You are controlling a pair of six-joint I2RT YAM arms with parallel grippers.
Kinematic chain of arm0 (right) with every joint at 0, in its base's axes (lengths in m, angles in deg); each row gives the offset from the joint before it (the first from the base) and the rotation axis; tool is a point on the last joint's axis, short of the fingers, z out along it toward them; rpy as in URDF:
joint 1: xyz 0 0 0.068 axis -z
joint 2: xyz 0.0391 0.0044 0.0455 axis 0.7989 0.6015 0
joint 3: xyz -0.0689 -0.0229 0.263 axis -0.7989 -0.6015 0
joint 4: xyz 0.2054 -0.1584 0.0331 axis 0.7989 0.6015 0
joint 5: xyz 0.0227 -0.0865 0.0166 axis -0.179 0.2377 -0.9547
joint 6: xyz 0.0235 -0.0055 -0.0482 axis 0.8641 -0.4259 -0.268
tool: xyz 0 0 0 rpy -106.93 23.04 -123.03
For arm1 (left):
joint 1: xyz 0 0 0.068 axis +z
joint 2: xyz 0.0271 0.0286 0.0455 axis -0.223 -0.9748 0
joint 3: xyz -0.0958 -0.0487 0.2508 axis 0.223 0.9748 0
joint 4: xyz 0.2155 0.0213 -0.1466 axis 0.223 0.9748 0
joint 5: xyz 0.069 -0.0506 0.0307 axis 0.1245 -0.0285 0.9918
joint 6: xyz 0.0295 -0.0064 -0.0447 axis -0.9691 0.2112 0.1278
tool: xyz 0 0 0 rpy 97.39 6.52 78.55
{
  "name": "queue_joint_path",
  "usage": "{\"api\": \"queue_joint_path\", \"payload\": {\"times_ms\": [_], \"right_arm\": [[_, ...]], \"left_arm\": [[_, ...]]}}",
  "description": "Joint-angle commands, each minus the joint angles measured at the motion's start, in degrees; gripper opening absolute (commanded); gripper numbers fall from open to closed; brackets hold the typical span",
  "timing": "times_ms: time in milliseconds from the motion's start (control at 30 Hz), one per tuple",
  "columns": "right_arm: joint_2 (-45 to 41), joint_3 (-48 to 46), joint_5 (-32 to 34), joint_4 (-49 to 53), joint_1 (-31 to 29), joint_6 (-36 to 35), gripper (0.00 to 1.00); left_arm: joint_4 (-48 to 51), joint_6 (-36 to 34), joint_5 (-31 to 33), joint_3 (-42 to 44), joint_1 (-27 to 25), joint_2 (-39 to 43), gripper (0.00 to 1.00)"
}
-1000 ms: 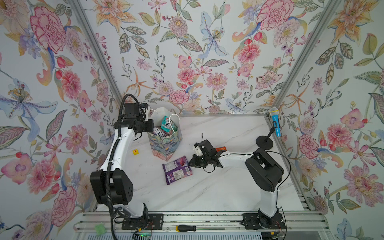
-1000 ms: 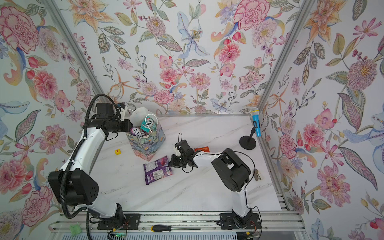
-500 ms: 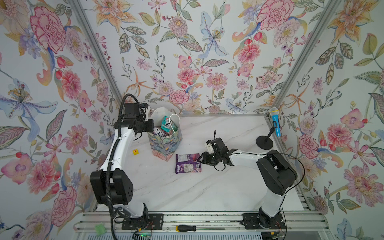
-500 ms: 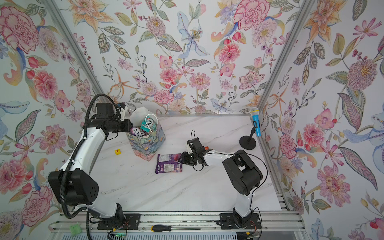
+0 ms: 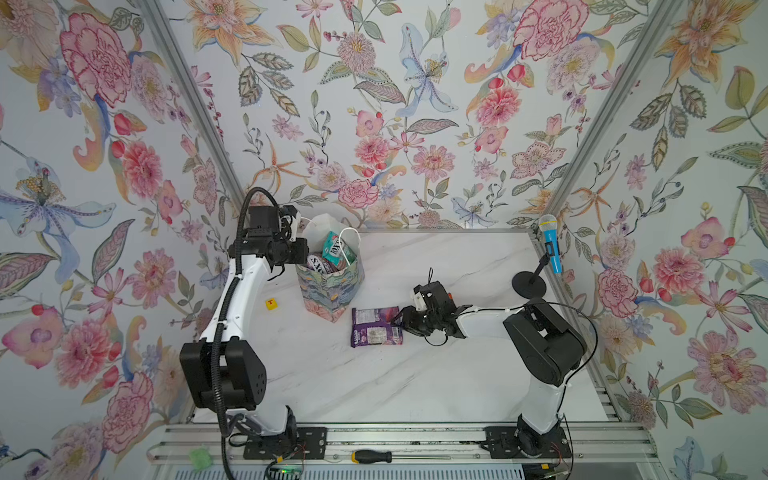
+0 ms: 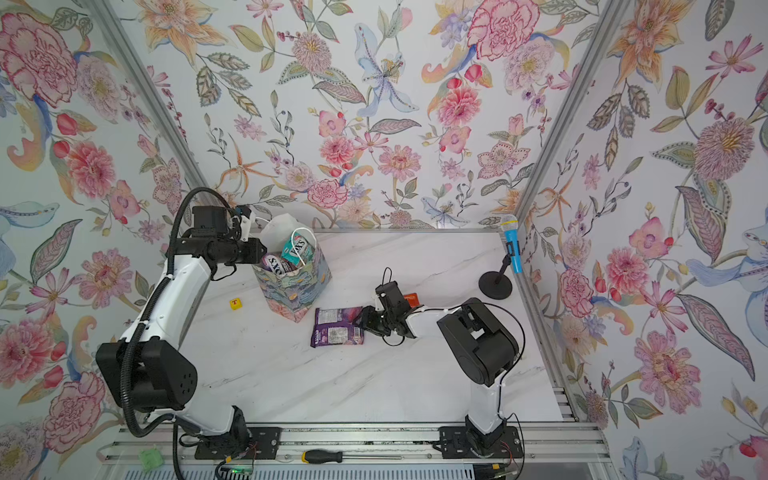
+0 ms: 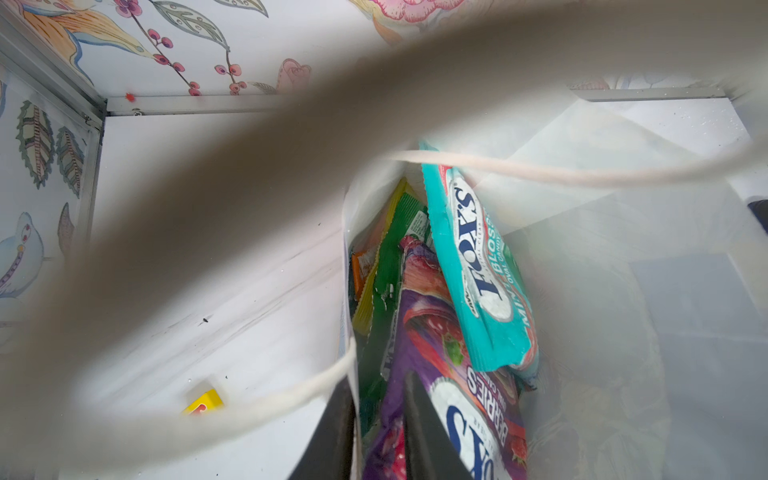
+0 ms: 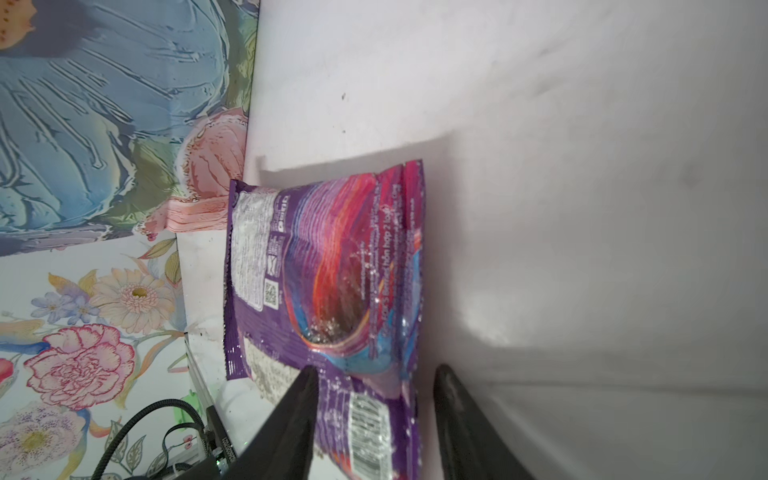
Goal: Place the snacks into the paper bag
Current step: 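Close the right gripper on the purple packet's edge, then lift the purple packet and carry it toward the bag with the right gripper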
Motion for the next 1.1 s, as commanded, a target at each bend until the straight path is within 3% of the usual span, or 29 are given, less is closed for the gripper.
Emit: {"api": "queue_joint_path", "payload": {"times_ms": [0,167,367,667,933,1067], "right_arm": [[3.6,-1.7,-1.8,-5.1,-0.4,5.1,0.48],[5.5,-1.8,-2.4,-9.8,-0.9,8.2,0.39],[4.5,-3.3,-3.1,-18.5,0.3,11.6,0.0],[-6.6,-0.2,-4.1,-13.2,3.5,7.4,0.0],[-19.6,10.5,3.4,6.8,3.5,-4.3,0.0],[-22.2,16.6,7.3,11.6,3.3,-9.1,0.0]], "left_arm": [[0.4,-0.3,-0.6,0.9,0.5,1.2,0.22],[0.5,-0.3,-0.6,0.8,0.5,1.1,0.22],[0.5,-0.4,-0.5,0.8,0.5,1.2,0.22],[0.6,-0.5,-0.5,0.7,0.5,1.2,0.22],[0.6,-0.5,-0.6,0.8,0.6,1.1,0.22],[0.6,-0.5,-0.5,1.0,0.6,1.2,0.22]]}}
